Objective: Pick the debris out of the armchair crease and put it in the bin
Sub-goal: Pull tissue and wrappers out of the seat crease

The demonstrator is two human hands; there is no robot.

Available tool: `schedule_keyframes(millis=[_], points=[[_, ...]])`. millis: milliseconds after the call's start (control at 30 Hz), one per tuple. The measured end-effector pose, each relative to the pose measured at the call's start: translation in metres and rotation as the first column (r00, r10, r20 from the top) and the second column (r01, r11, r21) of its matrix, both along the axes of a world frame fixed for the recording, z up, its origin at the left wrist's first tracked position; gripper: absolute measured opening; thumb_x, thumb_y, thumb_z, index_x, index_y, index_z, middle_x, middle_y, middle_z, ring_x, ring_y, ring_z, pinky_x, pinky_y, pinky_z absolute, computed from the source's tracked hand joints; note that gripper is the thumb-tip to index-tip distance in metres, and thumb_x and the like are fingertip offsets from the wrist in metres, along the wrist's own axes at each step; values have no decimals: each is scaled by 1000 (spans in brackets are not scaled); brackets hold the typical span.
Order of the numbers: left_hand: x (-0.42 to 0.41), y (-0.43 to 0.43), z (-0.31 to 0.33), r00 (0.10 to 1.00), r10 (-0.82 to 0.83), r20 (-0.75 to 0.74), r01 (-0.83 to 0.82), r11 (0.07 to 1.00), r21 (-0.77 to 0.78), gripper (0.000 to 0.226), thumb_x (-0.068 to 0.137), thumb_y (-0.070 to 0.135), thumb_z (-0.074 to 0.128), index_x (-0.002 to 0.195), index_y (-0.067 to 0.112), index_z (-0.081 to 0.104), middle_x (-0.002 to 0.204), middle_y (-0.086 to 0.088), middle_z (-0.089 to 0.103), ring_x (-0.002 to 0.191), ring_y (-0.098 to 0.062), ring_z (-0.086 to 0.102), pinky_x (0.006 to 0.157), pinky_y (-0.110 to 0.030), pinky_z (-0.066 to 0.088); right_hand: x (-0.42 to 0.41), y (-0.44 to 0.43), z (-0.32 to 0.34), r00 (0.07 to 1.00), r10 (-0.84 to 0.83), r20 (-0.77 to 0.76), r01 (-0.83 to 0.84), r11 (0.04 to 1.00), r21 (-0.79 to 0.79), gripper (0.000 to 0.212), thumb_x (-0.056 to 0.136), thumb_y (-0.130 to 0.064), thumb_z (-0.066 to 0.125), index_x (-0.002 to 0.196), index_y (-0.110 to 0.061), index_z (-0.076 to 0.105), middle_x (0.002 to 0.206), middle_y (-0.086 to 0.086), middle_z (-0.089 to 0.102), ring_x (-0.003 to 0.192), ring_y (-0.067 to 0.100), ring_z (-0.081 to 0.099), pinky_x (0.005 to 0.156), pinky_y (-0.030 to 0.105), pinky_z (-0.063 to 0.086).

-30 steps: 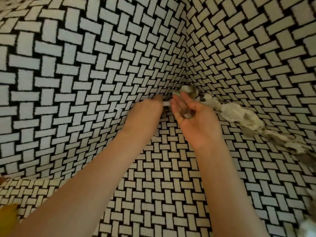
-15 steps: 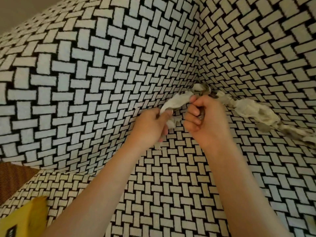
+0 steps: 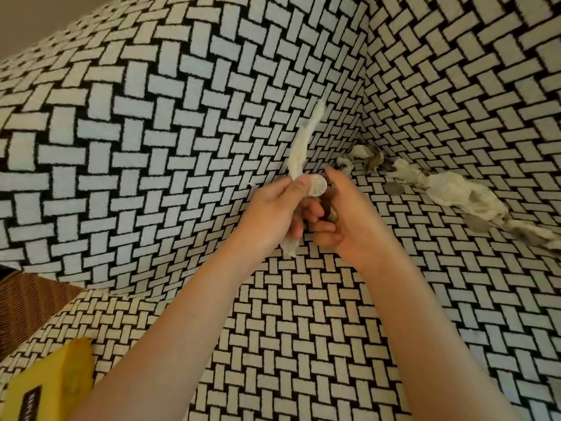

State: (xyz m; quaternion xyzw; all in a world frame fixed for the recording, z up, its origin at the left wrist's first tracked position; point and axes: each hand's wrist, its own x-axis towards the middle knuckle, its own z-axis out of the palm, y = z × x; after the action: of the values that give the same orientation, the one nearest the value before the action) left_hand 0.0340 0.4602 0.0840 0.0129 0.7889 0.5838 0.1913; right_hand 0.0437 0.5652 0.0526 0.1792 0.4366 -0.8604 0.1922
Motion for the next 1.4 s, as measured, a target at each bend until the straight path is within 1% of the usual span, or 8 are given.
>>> schedule_keyframes(millis=[300,433,600,733,933,1100,1233,1400], points=[[-1,3,3,967,-108,-233,48,968,-247,11,86,20,62,82,29,66,53,11,58,38,-1,43,41,-15,38,0,1,-2,991,-131,22,133,986,-102,28,97,-25,35,79,-13,52,67,3,45,38,5,29,31,11,19],[-4,2,4,892,-40,-451,-118,941,-318,24,92,12,50,108,19,67,71,10,61,53,-17,49,43,-28,38,2,8,0,970,-237,44,241,952,-190,25,95,-11,38,75,-5,50,56,3,52,35,5,38,27,11,23],[5,-6,-8,742,-485,-463,-107,596,-796,30,89,20,45,114,12,60,98,-1,60,72,-11,56,62,-22,49,-4,15,-3,919,-394,5,393,914,-103,30,97,-4,30,83,-10,56,63,2,43,42,5,37,30,12,27],[8,-16,-16,672,-641,-370,-15,487,-873,50,66,-1,70,114,7,61,120,-11,58,110,-28,54,85,-40,52,-3,14,-6,943,-317,-102,328,938,115,32,95,-3,32,88,-16,61,56,-4,31,35,1,25,31,13,21],[11,-22,-21,635,-715,-293,-37,351,-936,57,64,38,45,114,13,60,114,-9,56,110,-27,49,85,-37,47,-3,9,-6,965,-214,-149,256,886,386,29,97,-17,35,90,-21,63,52,-6,33,28,1,29,31,13,23],[13,-26,-32,585,-733,-346,-193,289,-938,39,71,37,57,94,8,67,93,-12,63,86,-28,62,62,-32,52,-2,2,-15,958,24,-286,237,494,837,29,98,-15,33,110,-18,60,66,-7,51,50,6,41,45,16,31],[22,-30,-38,716,-603,-351,-177,330,-927,36,63,12,80,93,7,63,80,-8,64,68,-22,64,45,-25,47,0,-9,-18,945,217,-246,215,156,964,27,96,-26,42,111,-21,64,97,2,68,81,17,59,62,25,41],[33,-28,-49,846,-285,-451,-267,505,-821,29,95,10,44,124,15,41,102,-5,61,86,-20,63,60,-23,38,-4,-17,-20,942,321,-100,140,-102,985,27,92,-41,48,104,-25,66,92,2,66,84,21,59,55,25,32]])
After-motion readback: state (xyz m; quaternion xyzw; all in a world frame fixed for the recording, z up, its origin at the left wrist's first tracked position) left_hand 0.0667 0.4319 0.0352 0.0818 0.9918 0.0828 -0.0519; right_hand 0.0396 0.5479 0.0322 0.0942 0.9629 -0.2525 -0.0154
